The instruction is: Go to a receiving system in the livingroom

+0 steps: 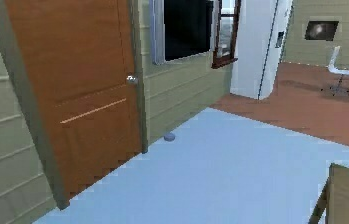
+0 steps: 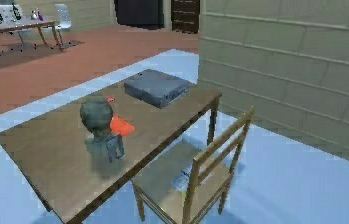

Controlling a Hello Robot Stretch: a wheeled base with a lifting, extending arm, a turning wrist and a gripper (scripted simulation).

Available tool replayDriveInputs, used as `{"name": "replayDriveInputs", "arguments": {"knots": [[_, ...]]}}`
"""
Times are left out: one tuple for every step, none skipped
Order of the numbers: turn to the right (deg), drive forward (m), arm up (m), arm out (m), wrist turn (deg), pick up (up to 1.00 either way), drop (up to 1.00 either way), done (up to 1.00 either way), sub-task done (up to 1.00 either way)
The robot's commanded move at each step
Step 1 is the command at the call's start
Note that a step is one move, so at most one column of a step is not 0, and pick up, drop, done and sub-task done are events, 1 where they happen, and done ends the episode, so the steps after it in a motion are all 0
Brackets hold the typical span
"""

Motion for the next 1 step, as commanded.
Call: {"name": "replayDriveInputs", "arguments": {"knots": [[-15.0, 0.00, 0.00, 0.00, 0.0, 0.00, 0.00, 0.00, 0.00]]}}
